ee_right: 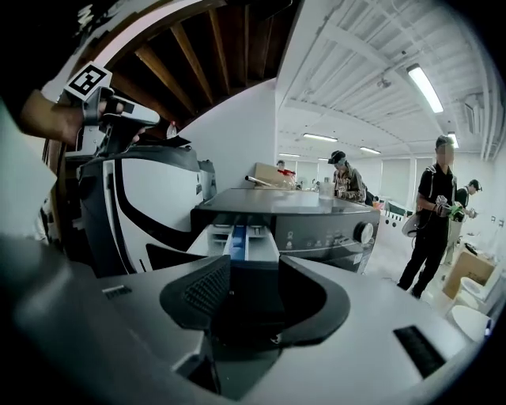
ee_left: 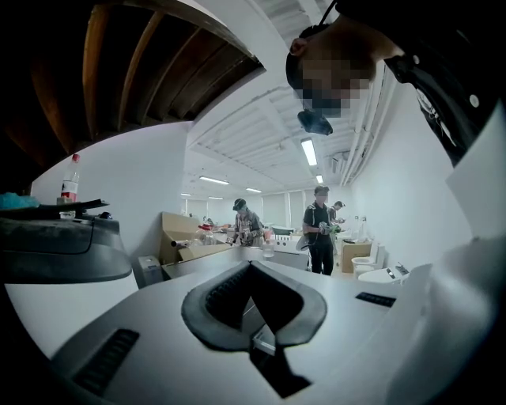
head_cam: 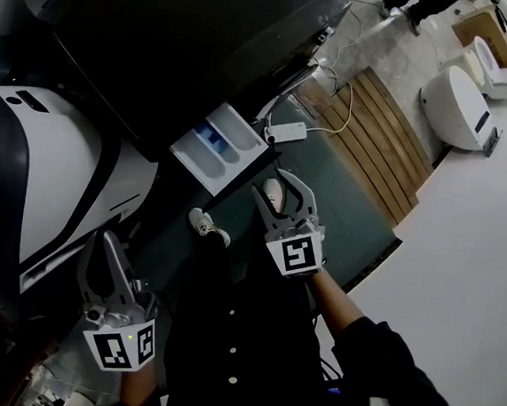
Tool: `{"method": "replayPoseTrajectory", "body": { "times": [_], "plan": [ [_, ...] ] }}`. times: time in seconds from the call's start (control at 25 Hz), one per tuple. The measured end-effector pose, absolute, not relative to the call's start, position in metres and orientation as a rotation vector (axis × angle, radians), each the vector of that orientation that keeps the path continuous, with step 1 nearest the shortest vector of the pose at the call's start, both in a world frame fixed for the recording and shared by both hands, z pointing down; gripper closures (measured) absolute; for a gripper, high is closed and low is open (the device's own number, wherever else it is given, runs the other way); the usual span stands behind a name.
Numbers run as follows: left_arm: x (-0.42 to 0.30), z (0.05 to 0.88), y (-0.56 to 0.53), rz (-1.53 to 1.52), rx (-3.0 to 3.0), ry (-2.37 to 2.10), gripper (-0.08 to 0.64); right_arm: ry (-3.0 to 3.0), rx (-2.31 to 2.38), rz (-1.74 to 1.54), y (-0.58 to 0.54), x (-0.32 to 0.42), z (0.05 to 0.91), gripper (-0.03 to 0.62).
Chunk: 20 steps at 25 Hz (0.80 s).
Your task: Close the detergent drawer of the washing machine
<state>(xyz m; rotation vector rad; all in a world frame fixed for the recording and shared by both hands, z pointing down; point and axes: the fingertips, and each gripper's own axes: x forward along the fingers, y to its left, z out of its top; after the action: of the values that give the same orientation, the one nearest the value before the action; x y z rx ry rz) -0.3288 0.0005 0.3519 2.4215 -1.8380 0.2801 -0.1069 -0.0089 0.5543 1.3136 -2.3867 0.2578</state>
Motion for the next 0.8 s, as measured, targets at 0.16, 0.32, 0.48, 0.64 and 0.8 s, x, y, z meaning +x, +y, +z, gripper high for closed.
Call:
{"method": "replayPoseTrajectory", "body": {
  "times": [0.16,0.32,0.48,0.64,0.8],
  "plan": [
    [-0.328,0.363,0.001,0.314,2.419,-1.814,0.555,-2.366,1.301,0.298,-0.004,-0.109,0.578,0.400],
    [-0.327,0.372,0.002,0.346,2.416,-1.793,0.555,-2.349,1.286,0.326,-0.001,-0.112,0.597,0.399],
    [-0.329,0.377,0.002,0.365,2.406,-1.788,0.555,-2.343,1.274,0.339,0.000,-0.116,0.608,0.397],
    [-0.333,0.382,0.001,0.379,2.393,-1.790,0.557,-2.343,1.257,0.355,0.000,-0.120,0.615,0.397],
    [-0.337,0.385,0.001,0.389,2.378,-1.795,0.555,-2.351,1.237,0.359,-0.002,-0.125,0.618,0.397]
  ]
}}
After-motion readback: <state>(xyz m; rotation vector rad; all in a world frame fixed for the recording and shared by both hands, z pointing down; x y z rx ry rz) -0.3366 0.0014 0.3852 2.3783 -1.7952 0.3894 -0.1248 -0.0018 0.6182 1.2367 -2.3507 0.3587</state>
